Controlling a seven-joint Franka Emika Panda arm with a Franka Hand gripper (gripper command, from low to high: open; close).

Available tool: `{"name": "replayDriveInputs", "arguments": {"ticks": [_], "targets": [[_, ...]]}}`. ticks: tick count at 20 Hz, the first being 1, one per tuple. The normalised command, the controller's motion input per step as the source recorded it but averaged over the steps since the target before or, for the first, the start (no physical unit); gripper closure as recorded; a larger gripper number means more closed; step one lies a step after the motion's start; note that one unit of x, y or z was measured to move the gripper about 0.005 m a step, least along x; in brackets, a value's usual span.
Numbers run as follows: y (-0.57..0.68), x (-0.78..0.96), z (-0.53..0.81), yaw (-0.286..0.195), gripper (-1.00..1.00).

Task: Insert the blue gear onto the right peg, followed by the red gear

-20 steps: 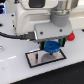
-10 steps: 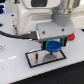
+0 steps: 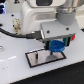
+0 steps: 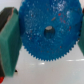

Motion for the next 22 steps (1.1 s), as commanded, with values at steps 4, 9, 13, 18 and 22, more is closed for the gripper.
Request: {"name": "replayDriveInputs", "arguments": {"ticks": [4, 9, 13, 18, 22], "targets": [[-0.04, 0.02, 0.00, 0.000, 1.00], [-0.04, 0.06, -0.01, 0.000, 1.00], [0.00, 0.21, 0.16, 0.000, 1.00], [0.00, 0.26, 0.28, 0.000, 1.00], [-0.05, 0.06, -0.01, 0.000, 1.00]]}}
